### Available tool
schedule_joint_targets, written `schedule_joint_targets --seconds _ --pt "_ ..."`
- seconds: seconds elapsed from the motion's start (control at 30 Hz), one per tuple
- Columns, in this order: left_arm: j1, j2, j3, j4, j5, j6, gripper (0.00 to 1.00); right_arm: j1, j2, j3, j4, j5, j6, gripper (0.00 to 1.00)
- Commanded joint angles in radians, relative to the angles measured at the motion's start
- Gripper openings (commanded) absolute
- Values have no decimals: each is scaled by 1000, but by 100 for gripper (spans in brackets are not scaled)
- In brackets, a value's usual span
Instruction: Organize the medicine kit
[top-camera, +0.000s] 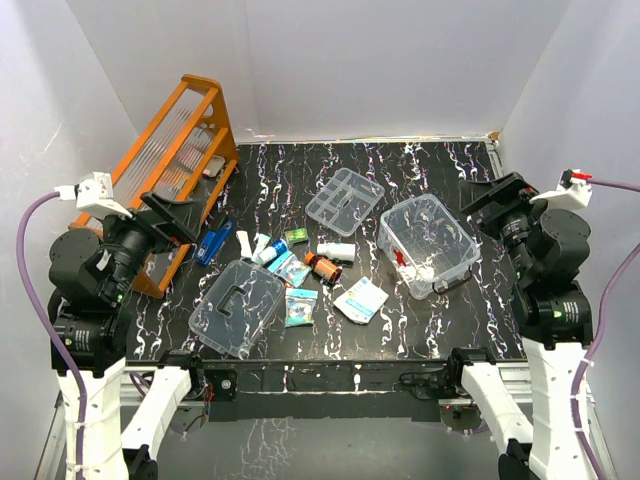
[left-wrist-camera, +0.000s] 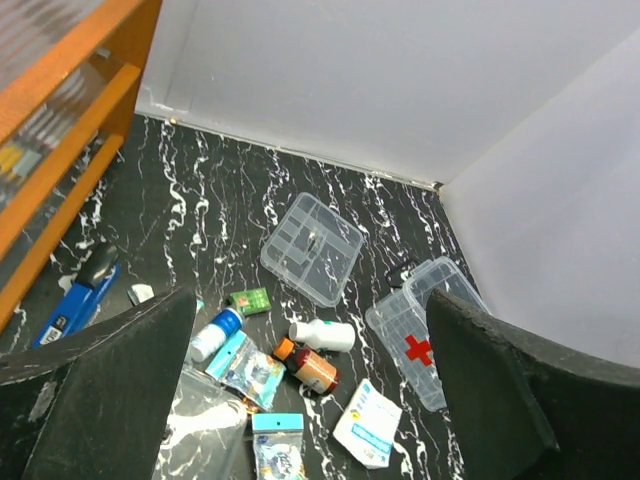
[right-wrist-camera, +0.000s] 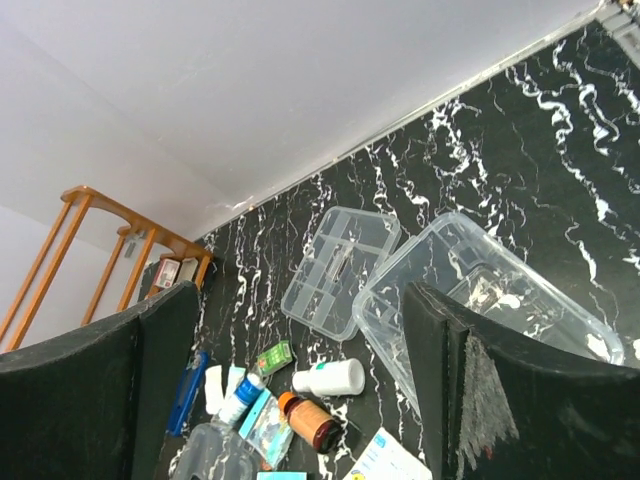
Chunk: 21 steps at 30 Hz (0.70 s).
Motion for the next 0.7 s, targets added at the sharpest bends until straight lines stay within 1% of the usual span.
schedule_joint_targets --seconds 0.0,0.07,0.17,0.27,0.37,0.57,0.6,0.63,0.67 --pt "10 6 25 -64 49 -47 98 -19 60 84 -40 -32 43 80" --pt "12 -5 1 -54 75 -76 99 -22 83 94 -61 -40 33 78" --pt "13 -29 -35 -38 138 -86 99 -25 89 63 -33 -90 27 77" --pt "13 -69 -64 -41 167 -58 99 -27 70 32 -39 -143 37 77" --pt "9 -110 -94 -50 161 -40 99 -27 43 -18 -57 -197 55 78" --pt "-3 -196 -231 -29 225 -61 99 -8 30 -83 -134 -305 30 78" --pt "-6 -198 -248 -37 222 -68 99 -5 38 -85 -147 -327 22 77" --pt "-9 -198 -258 -52 189 -75 99 -4 49 -85 -159 -347 13 77" --pt "-9 -197 -265 -73 134 -90 99 22 60 -85 -170 -360 2 77"
